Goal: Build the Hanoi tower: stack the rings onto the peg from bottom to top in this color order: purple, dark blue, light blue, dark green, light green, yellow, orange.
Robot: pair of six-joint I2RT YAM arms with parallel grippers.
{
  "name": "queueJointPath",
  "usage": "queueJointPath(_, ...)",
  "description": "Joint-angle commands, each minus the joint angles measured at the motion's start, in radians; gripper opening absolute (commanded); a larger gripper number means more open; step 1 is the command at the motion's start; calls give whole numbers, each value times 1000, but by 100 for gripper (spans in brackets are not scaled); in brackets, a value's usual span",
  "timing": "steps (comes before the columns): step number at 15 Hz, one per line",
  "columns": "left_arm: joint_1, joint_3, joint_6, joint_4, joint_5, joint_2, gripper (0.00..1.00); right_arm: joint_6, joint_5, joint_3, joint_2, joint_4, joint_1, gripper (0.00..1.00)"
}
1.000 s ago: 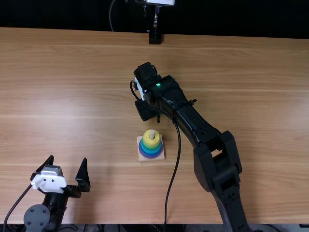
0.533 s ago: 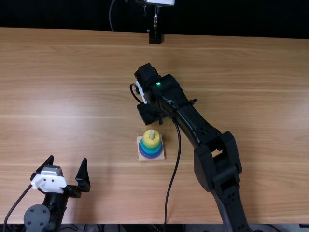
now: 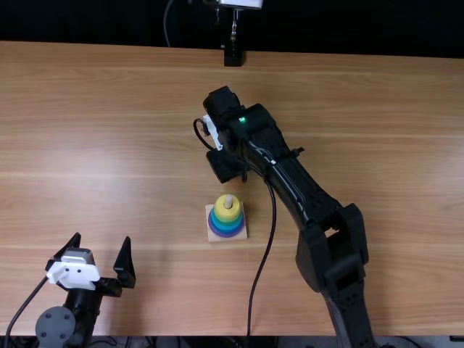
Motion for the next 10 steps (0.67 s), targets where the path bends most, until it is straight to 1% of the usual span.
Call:
queueJointPath(1, 10, -54, 3, -13, 5, -12, 100, -35, 3, 54, -69, -15, -11, 0)
queueJointPath(2, 10, -54, 3, -13, 5, -12, 100, -39, 5, 63, -81, -30, -11, 0)
queueJointPath(3, 10, -54, 3, -13, 5, -12, 100, -54, 3, 83, -90, -49, -11, 0)
queueJointPath(4, 10, -54, 3, -13, 5, -12, 100, -83, 3, 108, -97, -78, -11, 0)
queueJointPath(7, 10, -54, 3, -13, 5, -12, 100, -109, 3, 140, -132, -126, -10, 0)
queueJointPath(8, 10, -54, 3, -13, 5, -12, 100, -136, 3, 132, -164, -124, -11, 0)
queueJointPath(9, 10, -54, 3, -13, 5, -12, 100, -155, 3, 120, -192, -122, -11, 0)
queueJointPath(10, 10, -54, 3, -13, 5, -12, 100, -155, 3, 92, -212, -120, -11, 0)
